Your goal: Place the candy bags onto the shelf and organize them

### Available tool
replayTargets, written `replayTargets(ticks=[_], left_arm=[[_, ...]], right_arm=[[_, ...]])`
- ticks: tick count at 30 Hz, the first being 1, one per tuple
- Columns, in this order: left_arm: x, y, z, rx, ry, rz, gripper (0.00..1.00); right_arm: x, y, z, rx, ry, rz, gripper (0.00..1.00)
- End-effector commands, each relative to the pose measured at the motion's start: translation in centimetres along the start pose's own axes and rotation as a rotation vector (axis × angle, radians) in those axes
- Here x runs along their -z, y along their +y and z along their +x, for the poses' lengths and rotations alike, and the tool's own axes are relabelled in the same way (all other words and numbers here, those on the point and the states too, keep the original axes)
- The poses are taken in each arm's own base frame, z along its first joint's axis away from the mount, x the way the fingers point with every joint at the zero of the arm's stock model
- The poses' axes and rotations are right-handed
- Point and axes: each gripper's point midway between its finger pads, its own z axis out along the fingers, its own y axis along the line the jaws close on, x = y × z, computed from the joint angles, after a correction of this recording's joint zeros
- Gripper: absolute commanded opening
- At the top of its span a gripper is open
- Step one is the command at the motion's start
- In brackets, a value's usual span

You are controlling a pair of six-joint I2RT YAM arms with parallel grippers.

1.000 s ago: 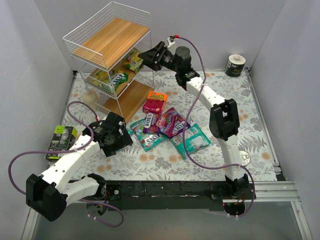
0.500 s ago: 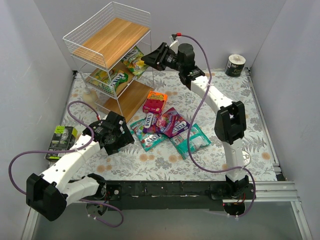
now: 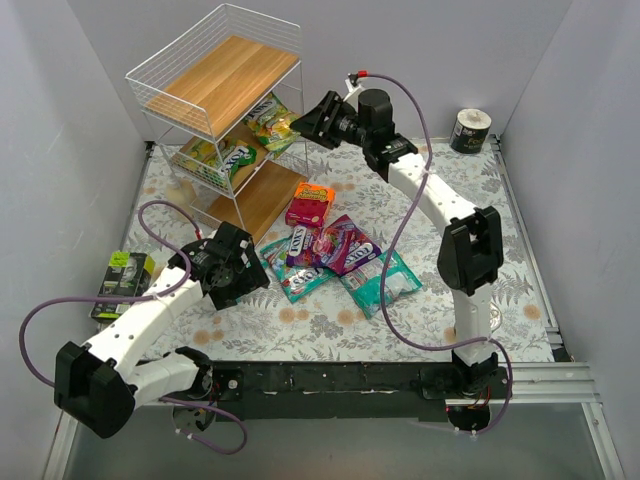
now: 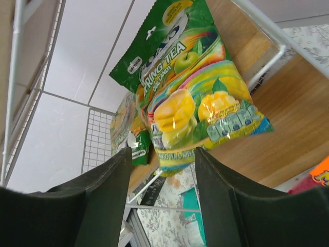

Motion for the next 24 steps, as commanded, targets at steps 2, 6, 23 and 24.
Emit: replayTargets(ticks=[2,6,23,24], left_arm=[[0.0,-0.5,-0.8,-0.016,-0.027,0.009,0.81],[-0.3,-0.6,-0.7,-0.02,-0.022,0.015,0.81],[-0.1,-0.3,-0.8,-0.017,-0.029,0.007,0.81],[0.0,-0.2,-0.8,-0.016,-0.031,0.006,0.81]], right_arm=[[3.8,3.1,-1.7,0.091,-0.058,0.06,0.63],[3.8,1.8,-0.4,0.033,-0.025,0.082,0.64],[-1.2,-1.1,0.1,-0.103,-0.03,0.056,0.51],[-1.5,-1.1,0.2,-0.107,-0.028,0.051,0.5]])
